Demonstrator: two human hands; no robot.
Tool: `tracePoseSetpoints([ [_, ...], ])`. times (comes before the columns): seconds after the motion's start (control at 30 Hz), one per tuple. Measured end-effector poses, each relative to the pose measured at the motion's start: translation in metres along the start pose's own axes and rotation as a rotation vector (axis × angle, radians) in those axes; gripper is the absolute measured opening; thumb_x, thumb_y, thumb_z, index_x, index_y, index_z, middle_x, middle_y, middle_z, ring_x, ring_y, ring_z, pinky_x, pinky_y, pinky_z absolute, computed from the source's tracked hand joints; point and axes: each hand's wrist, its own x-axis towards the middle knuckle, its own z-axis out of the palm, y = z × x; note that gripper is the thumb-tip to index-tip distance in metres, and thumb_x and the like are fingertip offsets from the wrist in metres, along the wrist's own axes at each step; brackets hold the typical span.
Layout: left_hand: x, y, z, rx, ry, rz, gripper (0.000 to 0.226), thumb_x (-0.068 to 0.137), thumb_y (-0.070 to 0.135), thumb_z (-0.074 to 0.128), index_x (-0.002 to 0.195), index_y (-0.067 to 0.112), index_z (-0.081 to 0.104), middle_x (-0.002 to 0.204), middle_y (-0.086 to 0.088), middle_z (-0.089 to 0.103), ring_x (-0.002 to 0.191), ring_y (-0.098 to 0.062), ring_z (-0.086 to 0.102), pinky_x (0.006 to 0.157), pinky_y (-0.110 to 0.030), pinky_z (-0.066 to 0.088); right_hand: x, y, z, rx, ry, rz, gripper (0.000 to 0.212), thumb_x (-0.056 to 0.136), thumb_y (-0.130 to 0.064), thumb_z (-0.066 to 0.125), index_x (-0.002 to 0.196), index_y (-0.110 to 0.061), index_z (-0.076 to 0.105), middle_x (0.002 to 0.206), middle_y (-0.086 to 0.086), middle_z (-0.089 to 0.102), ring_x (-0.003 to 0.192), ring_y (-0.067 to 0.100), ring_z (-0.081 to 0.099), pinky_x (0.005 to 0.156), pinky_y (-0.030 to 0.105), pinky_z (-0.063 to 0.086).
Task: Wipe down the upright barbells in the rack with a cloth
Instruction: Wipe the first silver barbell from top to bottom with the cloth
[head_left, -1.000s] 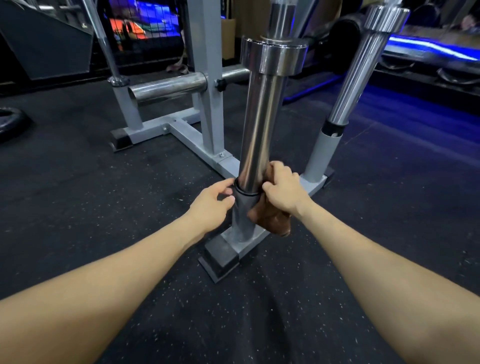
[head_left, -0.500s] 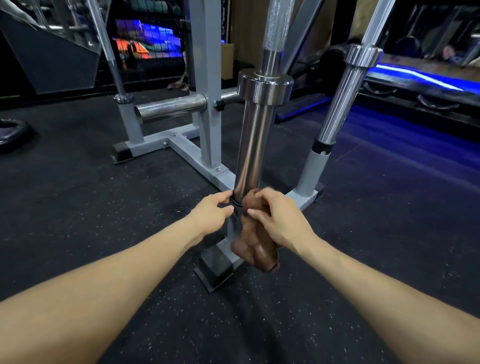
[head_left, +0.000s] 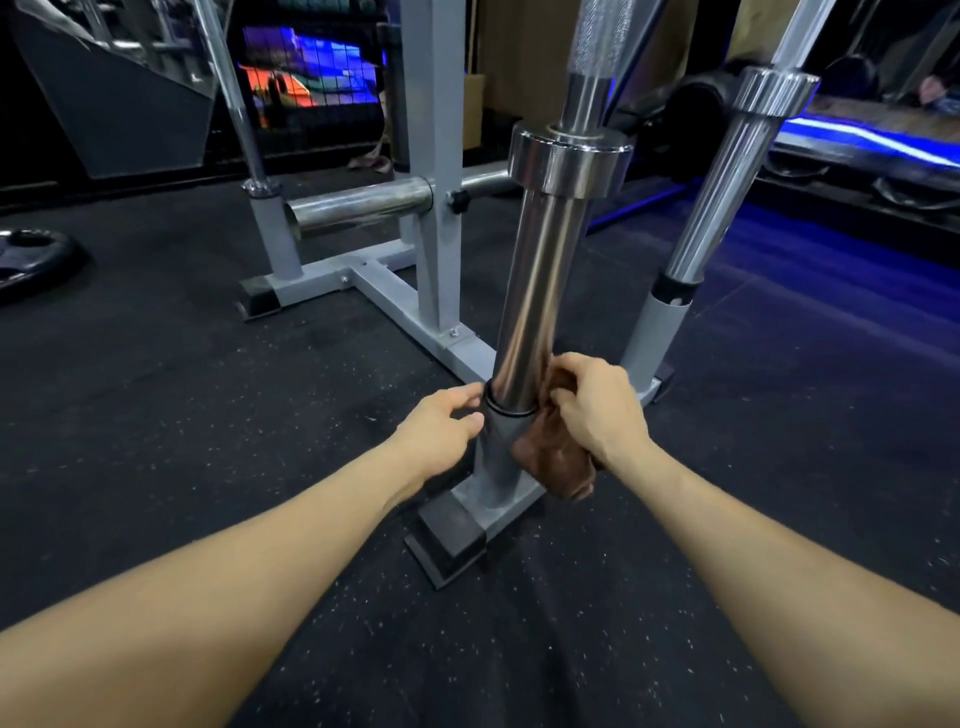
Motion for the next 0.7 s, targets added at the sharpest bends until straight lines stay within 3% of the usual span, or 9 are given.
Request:
tracePoseSetpoints([
  [0.07,0.002,-0.002,0.001,0.001,0.003,0.005,0.045,0.097,0.019,0.051,0.135,0.04,0.046,0.119,0.019,0.051,0.121,-0.018,0.05,0.109,-0.044,0.035,0.007,0.004,0.004,0.0,-0.011,-0.014,0.043,0.091,-0.004,0.05,0.126,-0.026,0.061,0.119,0.003,0.064,0.111,0.029,0.055,0.078,0.03,0.041],
  [0.2,0.0,-0.005,0.003,0.006,0.003,0.017,0.048,0.097,0.018,0.05,0.137,0.043,0.043,0.124,0.02,0.048,0.12,-0.017,0.051,0.107,-0.045,0.038,-0.001,0.015,0.007,-0.035,-0.068,-0.065,0.042,0.092,-0.007,0.051,0.129,-0.026,0.059,0.125,0.0,0.056,0.116,0.028,0.052,0.091,0.038,0.046],
  [0.3,-0.005,-0.002,0.003,0.018,-0.015,0.018,0.051,0.097,0.016,0.049,0.14,0.042,0.038,0.13,0.019,0.046,0.121,-0.016,0.049,0.106,-0.043,0.039,-0.014,0.016,0.007,-0.088,-0.079,-0.118,0.032,0.092,-0.013,0.053,0.118,-0.027,0.065,0.119,-0.001,0.056,0.112,0.028,0.052,0.088,0.044,0.048],
  [0.47,-0.012,0.009,0.002,0.027,-0.039,0.017,0.051,0.098,0.016,0.048,0.144,0.034,0.035,0.143,0.014,0.042,0.127,-0.017,0.045,0.109,-0.044,0.036,-0.03,0.004,0.0,-0.168,-0.116,-0.147,0.029,0.094,-0.019,0.053,0.118,-0.03,0.065,0.119,-0.003,0.054,0.112,0.026,0.051,0.087,0.04,0.047],
  [0.57,-0.019,0.014,-0.002,0.034,-0.041,0.025,0.047,0.099,0.017,0.046,0.142,0.034,0.039,0.142,0.014,0.044,0.121,-0.016,0.05,0.108,-0.043,0.037,-0.04,-0.009,-0.007,-0.156,-0.14,-0.154,0.026,0.095,-0.023,0.053,0.117,-0.033,0.063,0.116,-0.005,0.054,0.11,0.024,0.052,0.086,0.039,0.047],
  [0.7,-0.026,0.016,-0.011,0.005,-0.021,0.027,0.041,0.1,0.018,0.045,0.137,0.034,0.047,0.136,0.008,0.052,0.123,-0.016,0.048,0.108,-0.042,0.038,-0.043,-0.035,-0.013,-0.062,-0.032,-0.204,0.021,0.093,-0.03,0.056,0.114,-0.027,0.054,0.107,-0.001,0.057,0.1,0.022,0.056,0.082,0.039,0.047],
])
